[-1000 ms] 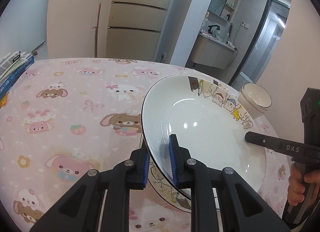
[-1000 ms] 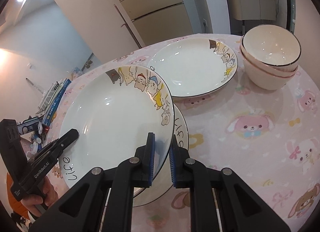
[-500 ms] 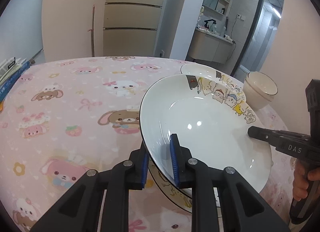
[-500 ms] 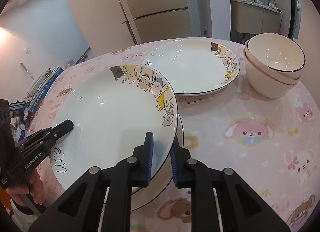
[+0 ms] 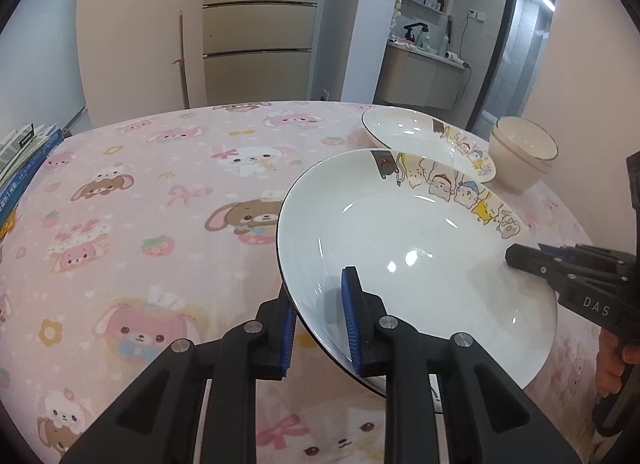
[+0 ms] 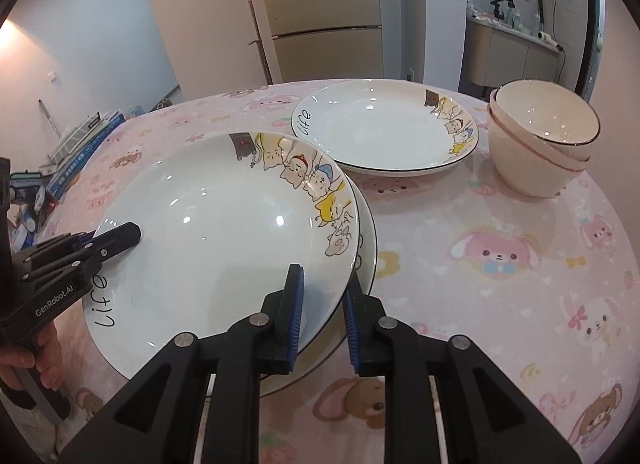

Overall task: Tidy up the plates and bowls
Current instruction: 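Lower the held plate onto the 'life' plate with the right tool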

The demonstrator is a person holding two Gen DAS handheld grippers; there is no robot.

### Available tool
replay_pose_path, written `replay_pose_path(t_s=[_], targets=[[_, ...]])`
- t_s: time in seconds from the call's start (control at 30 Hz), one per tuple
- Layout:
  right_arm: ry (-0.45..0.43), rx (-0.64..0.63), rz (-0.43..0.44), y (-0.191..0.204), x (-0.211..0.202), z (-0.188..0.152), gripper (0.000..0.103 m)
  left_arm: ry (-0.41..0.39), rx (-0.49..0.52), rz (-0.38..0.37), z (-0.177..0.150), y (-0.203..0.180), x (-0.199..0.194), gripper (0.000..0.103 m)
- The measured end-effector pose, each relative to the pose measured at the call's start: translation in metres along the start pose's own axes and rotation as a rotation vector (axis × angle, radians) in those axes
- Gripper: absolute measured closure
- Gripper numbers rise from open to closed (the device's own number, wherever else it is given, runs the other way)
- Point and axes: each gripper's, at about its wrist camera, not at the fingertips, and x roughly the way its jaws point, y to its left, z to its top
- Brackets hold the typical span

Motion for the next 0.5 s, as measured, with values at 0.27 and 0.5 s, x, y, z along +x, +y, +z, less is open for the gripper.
replay_pose_path(t_s=[0.27, 0.5], targets=[[-0.033, -0.022, -0.046, 0.006, -0.005, -0.004, 0.084, -0.021, 0.016, 0.018, -0.003, -0.003, 0.001, 0.078], [-0.048, -0.031, -0.084, 0.012, -0.014, -0.012, 0.084, -0.038, 0.051, 0.04, -0.006, -0.009, -0.003, 0.076]])
